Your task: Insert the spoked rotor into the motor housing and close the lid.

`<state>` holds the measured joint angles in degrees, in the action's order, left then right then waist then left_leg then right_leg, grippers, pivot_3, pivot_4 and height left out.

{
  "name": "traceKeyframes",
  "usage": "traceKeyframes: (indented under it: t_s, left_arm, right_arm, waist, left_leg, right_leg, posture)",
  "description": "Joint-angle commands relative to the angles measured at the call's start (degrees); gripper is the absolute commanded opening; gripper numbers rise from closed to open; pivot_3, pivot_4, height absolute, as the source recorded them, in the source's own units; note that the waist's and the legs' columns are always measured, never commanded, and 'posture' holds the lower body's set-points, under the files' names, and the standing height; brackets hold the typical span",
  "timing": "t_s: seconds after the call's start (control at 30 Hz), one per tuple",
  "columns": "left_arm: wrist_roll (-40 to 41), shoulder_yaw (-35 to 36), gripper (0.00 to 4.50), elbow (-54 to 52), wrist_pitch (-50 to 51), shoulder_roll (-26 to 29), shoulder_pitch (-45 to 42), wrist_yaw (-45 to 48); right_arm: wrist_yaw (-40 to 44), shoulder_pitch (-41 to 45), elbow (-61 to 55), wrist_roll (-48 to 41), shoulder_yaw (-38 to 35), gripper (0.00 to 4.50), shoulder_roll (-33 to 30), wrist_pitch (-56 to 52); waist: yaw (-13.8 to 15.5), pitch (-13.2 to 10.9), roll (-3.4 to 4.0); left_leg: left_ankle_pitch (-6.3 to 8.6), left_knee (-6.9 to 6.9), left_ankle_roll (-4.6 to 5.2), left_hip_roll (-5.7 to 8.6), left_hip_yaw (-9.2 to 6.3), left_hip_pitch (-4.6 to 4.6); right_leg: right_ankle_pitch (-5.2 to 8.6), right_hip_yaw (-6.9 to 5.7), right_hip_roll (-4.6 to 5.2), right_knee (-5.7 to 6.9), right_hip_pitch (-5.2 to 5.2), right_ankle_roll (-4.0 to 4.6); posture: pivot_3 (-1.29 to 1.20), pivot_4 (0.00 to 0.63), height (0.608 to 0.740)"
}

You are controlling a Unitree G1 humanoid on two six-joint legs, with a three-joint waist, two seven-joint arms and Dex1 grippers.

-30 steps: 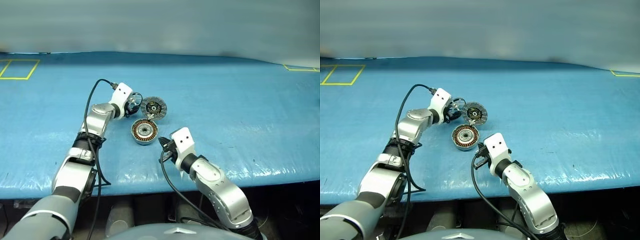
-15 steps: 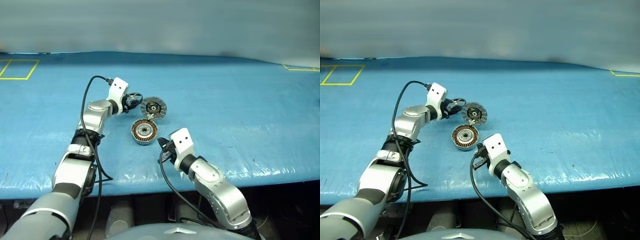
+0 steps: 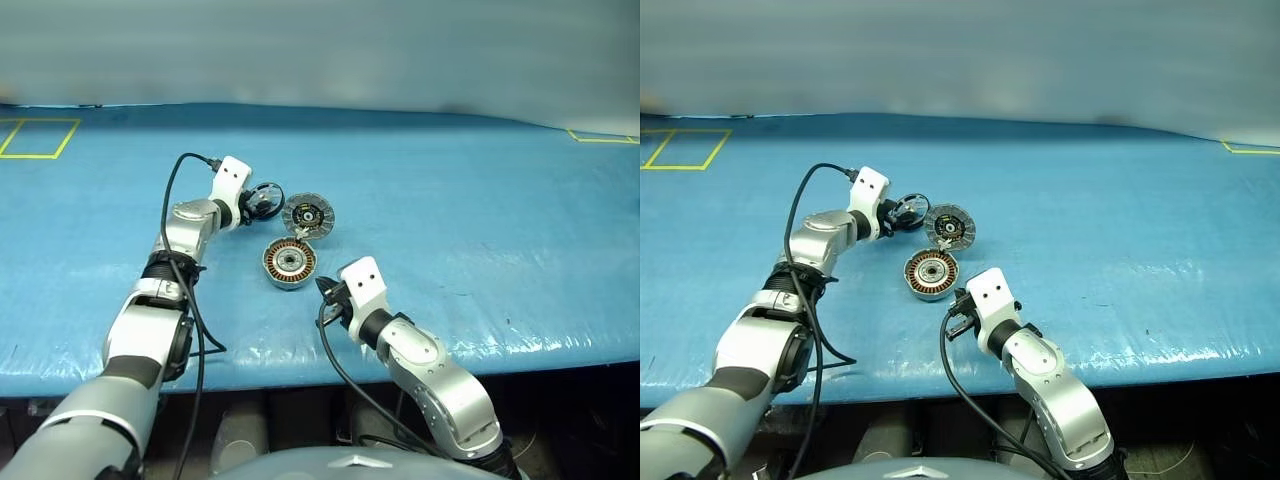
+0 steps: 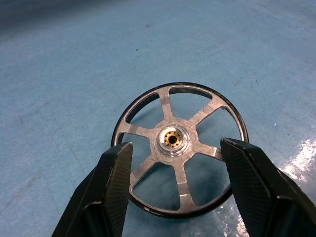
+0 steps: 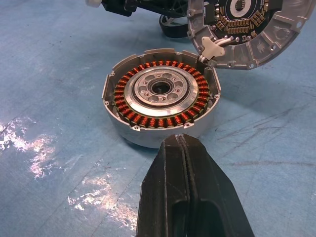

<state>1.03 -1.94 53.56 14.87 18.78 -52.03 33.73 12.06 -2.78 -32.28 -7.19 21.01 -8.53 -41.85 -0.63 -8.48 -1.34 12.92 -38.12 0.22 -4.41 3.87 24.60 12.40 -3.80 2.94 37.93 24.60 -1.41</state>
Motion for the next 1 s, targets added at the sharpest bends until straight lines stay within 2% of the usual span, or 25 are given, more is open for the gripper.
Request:
traceKeyframes:
  t_s: [0.03,0.43,1.0]
  left_arm:
    - [-1.4,-0.5,3.08,3.1,-3.5,0.4,-3.4,0.2]
    - [-4.7,-3.3,3.08,7.1,-6.9,0.2,-5.1,4.1]
    - [-3.5,-0.9,3.08,9.8,1.1,-1.7,-6.8,2.7]
  right_arm:
    - [-0.4,0.0,-1.7,-0.1,-0.3,0.00,0.3,0.2]
    - [-1.1,0.0,-1.7,0.1,-0.1,0.00,0.6,0.3]
    - [-1.4,0.4,-1.1,0.0,-0.3,0.00,1.2,0.7]
  waist:
    - [0.0,0.0,0.00]
    - [0.0,0.0,0.00]
    - [0.0,0.0,-0.01]
  left_leg:
    - [0.00,0.00,0.00,0.00,0.00,0.01]
    - [0.00,0.00,0.00,0.00,0.00,0.01]
    - [0.00,-0.09,0.00,0.00,-0.01,-0.04]
  right_leg:
    - [0.00,0.00,0.00,0.00,0.00,0.00]
    - [0.00,0.00,0.00,0.00,0.00,0.00]
    - [0.00,0.01,0.00,0.11,-0.03,0.00]
  posture:
    - [0.00,0.150,0.740]
    - [0.00,0.150,0.740]
    - [0.00,0.150,0.740]
